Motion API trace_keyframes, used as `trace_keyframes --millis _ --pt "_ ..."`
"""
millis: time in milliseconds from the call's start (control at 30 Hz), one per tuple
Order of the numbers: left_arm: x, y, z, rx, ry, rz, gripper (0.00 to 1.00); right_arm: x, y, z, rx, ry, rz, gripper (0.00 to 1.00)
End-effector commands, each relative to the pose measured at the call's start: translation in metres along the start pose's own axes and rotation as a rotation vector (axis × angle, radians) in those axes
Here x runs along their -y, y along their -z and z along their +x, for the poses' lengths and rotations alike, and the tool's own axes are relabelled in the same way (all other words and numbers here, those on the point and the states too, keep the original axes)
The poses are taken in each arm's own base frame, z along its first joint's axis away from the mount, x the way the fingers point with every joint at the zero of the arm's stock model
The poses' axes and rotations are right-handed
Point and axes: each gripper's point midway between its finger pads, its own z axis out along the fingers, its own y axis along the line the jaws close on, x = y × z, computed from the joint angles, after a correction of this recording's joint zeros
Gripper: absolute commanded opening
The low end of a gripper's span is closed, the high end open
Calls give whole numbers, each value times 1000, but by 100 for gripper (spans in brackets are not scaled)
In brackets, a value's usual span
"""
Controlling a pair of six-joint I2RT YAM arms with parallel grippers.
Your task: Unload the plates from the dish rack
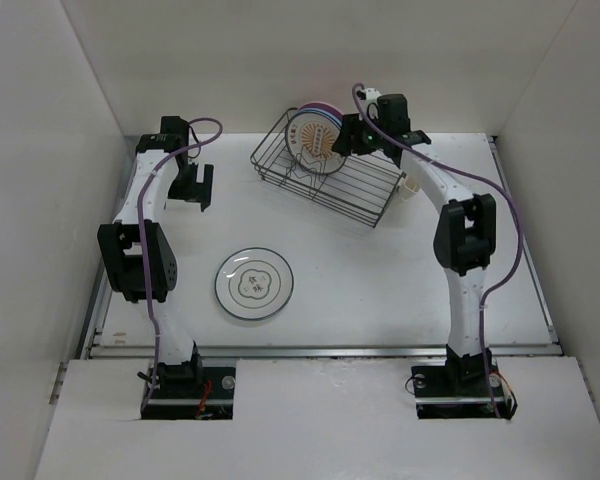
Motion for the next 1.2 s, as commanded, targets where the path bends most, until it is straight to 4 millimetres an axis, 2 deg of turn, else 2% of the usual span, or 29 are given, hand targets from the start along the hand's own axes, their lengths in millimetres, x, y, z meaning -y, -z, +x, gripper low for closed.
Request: trace_keyframes --millis 0,67,300,333,400,433,533,567,700,767,900,933,1033,1167 --pt "-1 8 1 -4 11 6 98 6 0 -26 70 32 43 63" --pt "-1 8 1 -4 11 6 98 8 -1 -31 82 36 52 63" --pt "-1 8 1 -4 11 6 98 25 -16 -18 57 54 98 61" --pt "-1 8 1 -4 11 6 98 25 -15 -22 65 66 97 60" --pt "-1 8 1 -4 11 6 98 23 -19 -17 54 64 77 56" --pt "-1 8 1 -4 11 6 98 20 -23 -15 54 75 48 50" --pt "-1 8 1 -4 11 6 98 22 -33 -1 31 68 26 39" --pt "-1 8 1 -4 11 6 98 24 -37 1 28 67 27 30" --pt "1 8 4 -13 19 16 98 21 -38 1 35 62 5 27" --pt "1 10 6 -13 19 16 98 24 -35 -5 49 65 33 23" --pt "1 11 8 -15 19 16 98 21 -17 -9 49 85 58 3" --pt "2 9 11 -24 17 16 98 20 -14 -11 52 97 58 1" --pt "1 12 10 -15 19 16 98 14 1 -25 78 117 66 0" --pt "1 12 8 -6 20 15 98 -1 25 -57 161 159 57 0"
